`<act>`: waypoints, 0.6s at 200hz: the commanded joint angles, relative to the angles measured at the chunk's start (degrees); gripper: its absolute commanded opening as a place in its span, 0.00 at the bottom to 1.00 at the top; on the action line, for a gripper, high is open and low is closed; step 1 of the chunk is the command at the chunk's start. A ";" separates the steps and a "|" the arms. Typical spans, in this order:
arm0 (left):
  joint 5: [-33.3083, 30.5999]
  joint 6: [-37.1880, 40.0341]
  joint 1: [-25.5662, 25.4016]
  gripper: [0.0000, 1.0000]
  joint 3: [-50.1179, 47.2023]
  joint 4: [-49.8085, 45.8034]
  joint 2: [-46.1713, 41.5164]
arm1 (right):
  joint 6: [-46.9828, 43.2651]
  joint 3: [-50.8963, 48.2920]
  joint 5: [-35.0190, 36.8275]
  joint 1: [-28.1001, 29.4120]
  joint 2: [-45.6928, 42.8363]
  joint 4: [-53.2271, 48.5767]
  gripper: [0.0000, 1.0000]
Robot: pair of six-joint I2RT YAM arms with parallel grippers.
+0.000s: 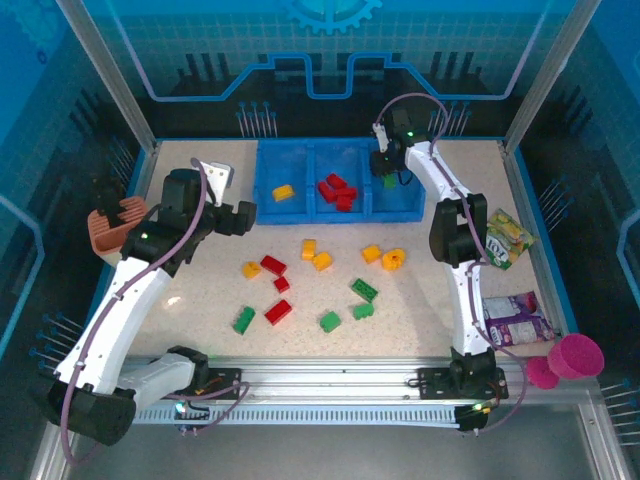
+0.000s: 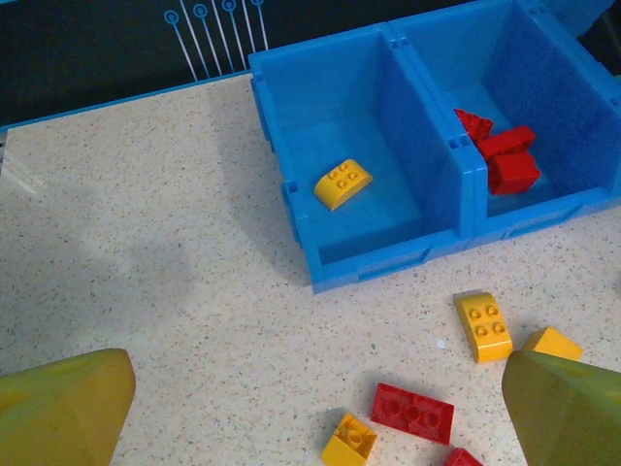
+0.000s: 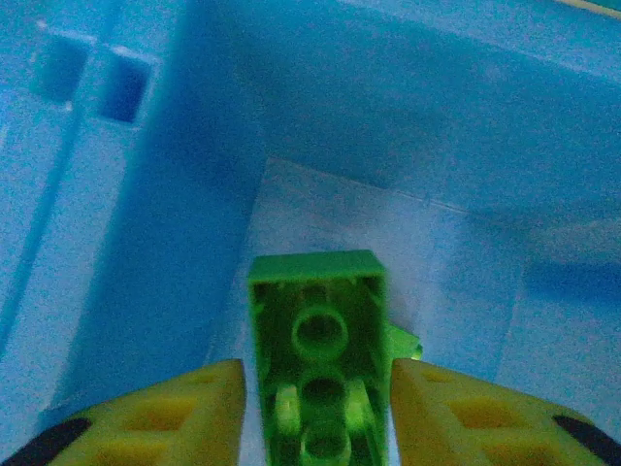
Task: Sort the legos into containers by color
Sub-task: Place the lego in the container, then pick up the lego from the bottom-center of the table.
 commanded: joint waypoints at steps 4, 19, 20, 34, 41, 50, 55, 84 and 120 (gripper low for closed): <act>1.06 0.54 0.48 0.98 -0.60 1.05 -0.81 | 0.13 -1.72 -0.66 0.57 -3.96 -1.02 0.49; 1.53 0.66 0.51 0.99 -0.69 0.89 -1.02 | 0.04 -3.50 -0.32 0.65 -5.60 -0.94 0.50; 1.52 0.62 0.50 0.99 -0.73 0.87 -1.02 | 0.03 -3.63 -0.30 0.74 -6.35 -0.94 0.50; 1.61 0.52 0.49 0.99 -0.93 1.01 -1.50 | 0.02 -5.92 -0.09 0.91 -9.84 -0.76 0.43; 1.61 0.47 0.49 0.99 -1.04 1.10 -1.79 | -0.06 -7.20 -0.02 1.11 -11.43 -0.80 0.41; 1.61 0.45 0.49 0.98 -1.17 1.20 -2.12 | 0.03 -9.34 0.47 1.44 -14.03 -0.85 0.41; 1.67 0.41 0.49 0.99 -1.13 1.19 -2.20 | 0.06 -10.74 0.72 1.68 -15.63 -0.93 0.42; 2.34 0.15 0.49 0.99 -1.38 1.30 -3.08 | 2.54 -25.10 2.71 4.12 -28.89 0.25 0.46; 3.49 0.97 0.58 0.99 -2.18 1.41 -4.09 | 7.31 -47.51 4.90 11.12 -45.99 2.43 0.59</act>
